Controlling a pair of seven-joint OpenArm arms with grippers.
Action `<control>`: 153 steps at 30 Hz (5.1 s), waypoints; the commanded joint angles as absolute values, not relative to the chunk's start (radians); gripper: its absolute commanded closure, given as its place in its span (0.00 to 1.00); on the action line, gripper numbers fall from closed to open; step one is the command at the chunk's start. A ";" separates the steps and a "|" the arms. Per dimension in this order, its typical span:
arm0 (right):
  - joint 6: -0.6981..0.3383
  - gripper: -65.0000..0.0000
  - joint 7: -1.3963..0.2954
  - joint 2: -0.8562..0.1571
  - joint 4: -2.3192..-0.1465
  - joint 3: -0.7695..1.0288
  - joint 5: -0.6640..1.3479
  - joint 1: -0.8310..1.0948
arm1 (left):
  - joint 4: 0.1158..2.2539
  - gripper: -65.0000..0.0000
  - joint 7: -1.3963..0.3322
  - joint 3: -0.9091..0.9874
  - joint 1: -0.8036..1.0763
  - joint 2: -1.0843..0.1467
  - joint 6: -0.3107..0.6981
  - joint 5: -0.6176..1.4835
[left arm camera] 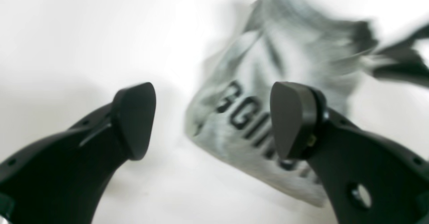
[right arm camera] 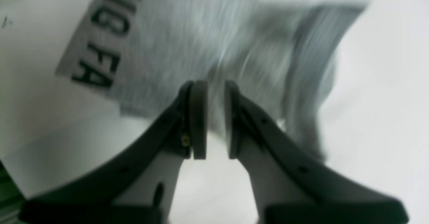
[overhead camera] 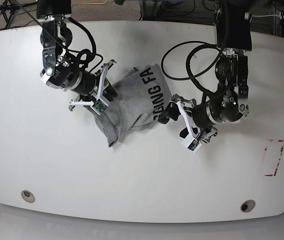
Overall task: Fold the T-shirt properly
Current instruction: 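Grasp the bundle sides with both grippers and rotate it upright, then release the bundle and open both grippers, then grasp the folded shirt with the left gripper and carry it to the red-marked corner, then release the shirt at the table edge and raise both grippers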
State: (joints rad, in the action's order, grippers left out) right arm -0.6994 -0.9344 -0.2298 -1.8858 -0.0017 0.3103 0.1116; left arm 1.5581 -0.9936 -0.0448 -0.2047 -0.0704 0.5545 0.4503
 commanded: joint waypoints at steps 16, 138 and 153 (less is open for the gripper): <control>-0.698 0.87 -0.840 -0.157 -1.748 0.054 0.320 0.186 | 1.106 0.23 -0.774 -0.168 -0.377 -0.022 0.555 0.427; -0.698 0.87 -0.877 -0.240 -1.974 0.366 0.334 0.205 | 1.276 0.22 -0.565 0.047 0.022 -0.308 0.363 -0.111; -0.698 0.87 -0.874 -0.211 -1.974 0.366 0.334 0.206 | 1.144 0.23 -0.558 0.297 0.096 -0.526 0.550 -0.110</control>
State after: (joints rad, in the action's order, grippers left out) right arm -0.6994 -0.8959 -0.2050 -1.9541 0.3618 0.3183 0.2161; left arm 1.1793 -0.3691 0.2913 0.0540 -0.5083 0.5186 0.0433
